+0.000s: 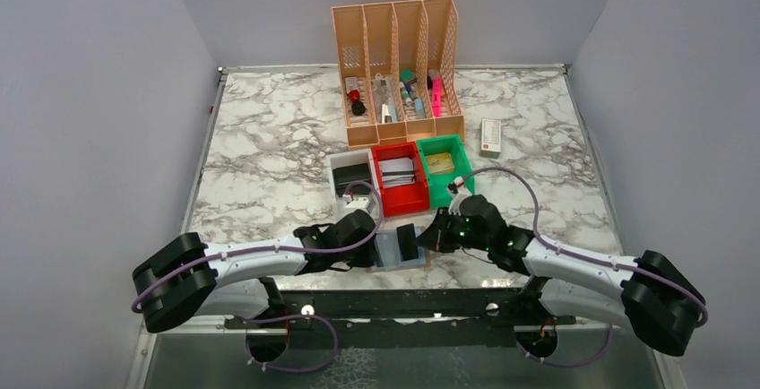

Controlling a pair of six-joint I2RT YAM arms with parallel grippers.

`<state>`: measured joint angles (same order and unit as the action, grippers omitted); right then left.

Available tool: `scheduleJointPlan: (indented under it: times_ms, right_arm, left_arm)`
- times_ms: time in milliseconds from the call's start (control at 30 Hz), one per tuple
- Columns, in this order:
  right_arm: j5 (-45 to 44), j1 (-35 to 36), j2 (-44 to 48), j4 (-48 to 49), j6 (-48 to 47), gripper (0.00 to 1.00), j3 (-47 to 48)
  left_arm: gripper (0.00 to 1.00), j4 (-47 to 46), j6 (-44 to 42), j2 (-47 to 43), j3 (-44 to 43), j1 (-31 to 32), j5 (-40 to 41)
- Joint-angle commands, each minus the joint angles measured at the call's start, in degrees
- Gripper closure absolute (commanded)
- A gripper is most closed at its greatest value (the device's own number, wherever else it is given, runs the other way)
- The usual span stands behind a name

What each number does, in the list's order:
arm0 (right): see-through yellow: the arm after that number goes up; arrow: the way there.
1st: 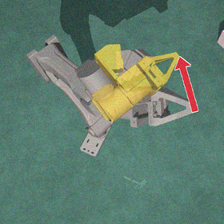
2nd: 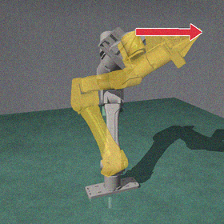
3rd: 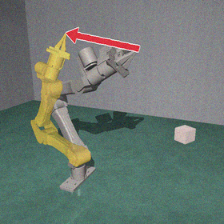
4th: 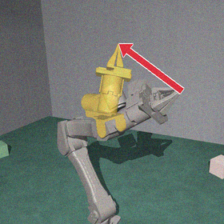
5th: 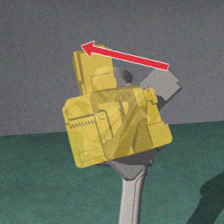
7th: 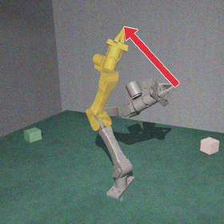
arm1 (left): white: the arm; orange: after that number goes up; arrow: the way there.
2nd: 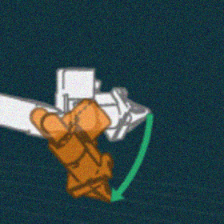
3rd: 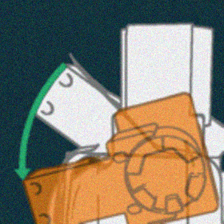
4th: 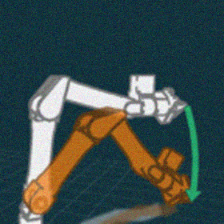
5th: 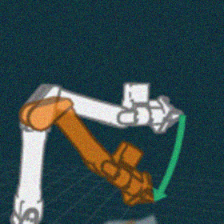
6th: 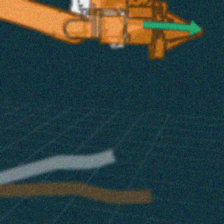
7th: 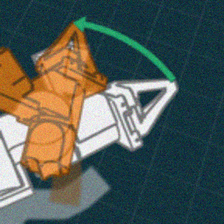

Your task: Take the credit cards out of the card holder

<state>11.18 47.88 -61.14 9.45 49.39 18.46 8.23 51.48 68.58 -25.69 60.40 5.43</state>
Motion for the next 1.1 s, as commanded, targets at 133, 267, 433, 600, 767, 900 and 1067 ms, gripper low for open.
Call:
scheduleJointPlan:
  times_ms: [133,267,433,600,767,900,1067]
  right_arm:
    - [-5.27,-0.50,5.95,-9.00,-2.83,0.96,2.92]
    - [-4.42,-0.50,8.13,-10.16,-3.00,0.96,4.04]
    - [-3.83,-0.50,10.30,-10.99,-3.05,0.96,4.57]
    - [-0.03,-0.50,9.77,-7.94,-3.29,0.96,3.87]
    - [3.80,-0.50,7.63,-4.74,-4.18,0.97,3.68]
    - [5.16,-0.50,7.35,-3.50,-5.67,0.97,4.23]
    - [5.65,-0.50,7.27,-3.39,-7.67,0.98,4.82]
  left_arm:
    - [0.88,3.46,-1.57,0.72,0.44,0.33,1.17]
    - [0.88,3.40,-1.00,-1.15,1.14,0.39,1.56]
    - [0.86,5.55,-0.77,-6.35,1.18,0.42,3.25]
    - [0.80,8.26,-0.25,-11.70,0.86,0.42,5.29]
    - [0.73,9.62,-0.38,-14.97,0.95,0.41,6.36]
    - [0.70,12.58,-0.75,-16.19,0.83,0.29,8.39]
    - [0.66,16.01,-2.47,-16.63,-0.63,-0.32,11.02]
